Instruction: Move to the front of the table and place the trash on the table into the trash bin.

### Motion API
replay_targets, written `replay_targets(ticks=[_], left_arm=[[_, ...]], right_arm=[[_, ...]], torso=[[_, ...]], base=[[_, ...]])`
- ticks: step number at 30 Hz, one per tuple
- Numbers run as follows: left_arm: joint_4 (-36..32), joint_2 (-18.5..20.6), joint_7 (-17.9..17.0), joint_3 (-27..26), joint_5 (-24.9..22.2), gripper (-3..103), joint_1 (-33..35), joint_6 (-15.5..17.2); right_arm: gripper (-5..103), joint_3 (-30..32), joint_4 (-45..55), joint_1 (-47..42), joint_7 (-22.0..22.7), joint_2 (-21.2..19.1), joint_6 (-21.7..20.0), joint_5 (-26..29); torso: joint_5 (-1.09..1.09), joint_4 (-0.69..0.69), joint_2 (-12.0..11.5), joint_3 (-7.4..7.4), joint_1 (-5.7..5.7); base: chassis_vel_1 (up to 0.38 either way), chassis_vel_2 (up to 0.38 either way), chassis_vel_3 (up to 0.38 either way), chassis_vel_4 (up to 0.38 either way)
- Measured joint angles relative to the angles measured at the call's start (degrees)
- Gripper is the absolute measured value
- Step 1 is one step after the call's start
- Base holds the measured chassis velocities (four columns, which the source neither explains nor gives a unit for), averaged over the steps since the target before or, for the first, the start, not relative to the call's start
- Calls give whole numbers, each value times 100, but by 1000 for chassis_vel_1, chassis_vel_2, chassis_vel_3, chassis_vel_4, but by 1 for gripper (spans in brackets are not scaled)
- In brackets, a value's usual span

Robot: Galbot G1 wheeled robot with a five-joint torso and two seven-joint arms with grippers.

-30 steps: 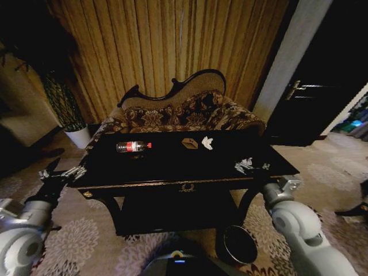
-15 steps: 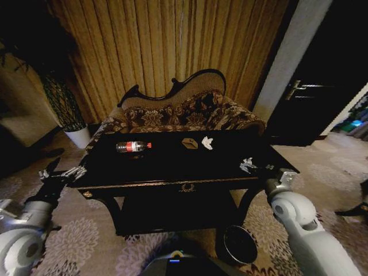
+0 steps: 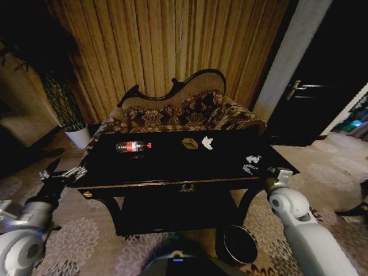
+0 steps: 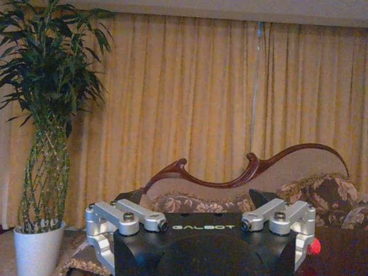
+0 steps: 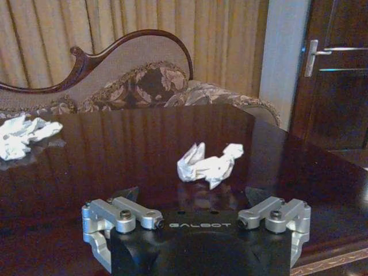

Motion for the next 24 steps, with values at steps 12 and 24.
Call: replay_targets(ticks=[12,24], left_arm=[[-26,-1,11,-3,9,100,8,0],[-40,-1,15,-9,11,100,11,0]], right_arm=[[100,-26,-58,143,-7,-96,199,8],[100,-178,-418,425,-10,-240,237,84]], torso=[[0,0,0,0,0],[0,0,0,0,0]], base=[[0,0,0,0],[0,0,0,0]])
